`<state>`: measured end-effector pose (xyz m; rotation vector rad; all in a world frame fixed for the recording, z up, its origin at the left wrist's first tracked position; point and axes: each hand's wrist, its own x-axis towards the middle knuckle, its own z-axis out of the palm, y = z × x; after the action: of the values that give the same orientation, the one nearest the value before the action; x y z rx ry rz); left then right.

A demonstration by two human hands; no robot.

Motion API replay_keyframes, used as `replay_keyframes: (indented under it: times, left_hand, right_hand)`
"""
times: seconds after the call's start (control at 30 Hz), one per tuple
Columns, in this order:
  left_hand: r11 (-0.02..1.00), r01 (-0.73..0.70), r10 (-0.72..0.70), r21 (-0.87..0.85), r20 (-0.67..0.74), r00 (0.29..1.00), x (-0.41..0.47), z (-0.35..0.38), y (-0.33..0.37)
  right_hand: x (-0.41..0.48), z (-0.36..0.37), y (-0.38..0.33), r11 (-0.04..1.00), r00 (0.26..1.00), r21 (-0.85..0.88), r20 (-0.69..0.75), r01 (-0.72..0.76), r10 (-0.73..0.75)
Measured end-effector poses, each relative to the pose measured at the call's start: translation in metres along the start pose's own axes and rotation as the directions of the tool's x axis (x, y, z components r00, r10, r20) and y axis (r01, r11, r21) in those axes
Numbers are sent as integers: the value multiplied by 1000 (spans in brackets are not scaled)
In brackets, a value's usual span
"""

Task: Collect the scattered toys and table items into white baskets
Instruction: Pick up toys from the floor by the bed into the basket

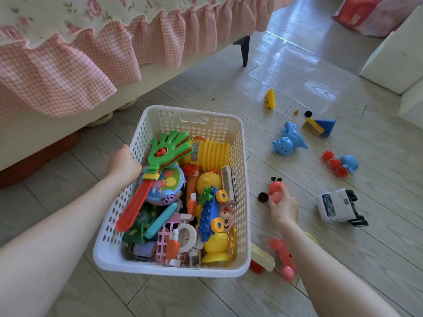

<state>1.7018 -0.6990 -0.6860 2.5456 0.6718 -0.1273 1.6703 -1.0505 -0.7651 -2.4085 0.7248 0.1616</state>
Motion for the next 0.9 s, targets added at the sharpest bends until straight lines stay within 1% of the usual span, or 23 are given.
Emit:
replay_keyframes:
  times: [0.13,0.17,0.27,0.4,0.47,0.53,0.57,0.6,0.63,0.7,0.73,0.77,0.8,0.83,0.87,0.9]
  left_hand:
    - [1000,2,-2,18,-6,1000,2,1,-1]
    - [1000,3,-3,23,-8,1000,3,2,-2]
    - [1000,7,-6,18,-18,1000,6,4,-4]
    - [1000,5,-5,-12,-17,1000,6,6,-6]
    - [1000,1,-2,-27,-14,1000,5,6,-5]
    - [1000,2,-2,-31,-12,1000,5,5,-5]
    - [1000,0,0,-31,-13,1000,5,5,-5]
    - [999,-1,0,-32,-12,1000,4,5,-5]
    - [999,-2,2,-34,-13,1000,4,4,-5]
    - [999,-3,3,-35,-13,1000,4,4,-6]
    - [999,-1,0,-33,-14,1000,4,4,-6]
    - [999,2,-3,-32,-13,1000,5,4,-6]
    - [999,3,-3,-32,-10,1000,5,4,-6]
    - [999,3,-3,-34,-7,1000,6,4,-7]
    - [999,4,-4,-38,-6,1000,6,4,-7]
    - [999,5,-5,-42,-5,1000,7,4,-7]
  right_hand:
    - [-2,4,0,998,996,64,-87,29,-23]
    - [-3,4,-2,994,994,102,-110,32,-20]
    - [-12,-3,-16,956,985,285,-170,67,-18]
    - [-32,-20,-57,861,960,457,-259,222,-110]
    - [-48,-27,-78,804,927,482,-305,349,-219]
    - [-65,-29,-96,758,875,441,-310,480,-373]
    - [-73,-28,-103,751,849,397,-281,527,-447]
    - [-79,-24,-109,765,831,324,-231,557,-507]
    - [-83,-19,-114,788,816,211,-172,578,-552]
    - [-86,-7,-121,800,799,-77,-48,595,-599]
    - [-86,-3,-123,783,803,-204,24,587,-595]
    - [-85,1,-124,766,809,-279,85,579,-581]
    - [-84,2,-125,758,808,-288,126,585,-576]
    - [-82,3,-124,779,802,-193,124,597,-584]
    - [-80,1,-122,807,806,-16,68,590,-588]
    - [-78,-2,-120,811,826,176,-22,558,-564]
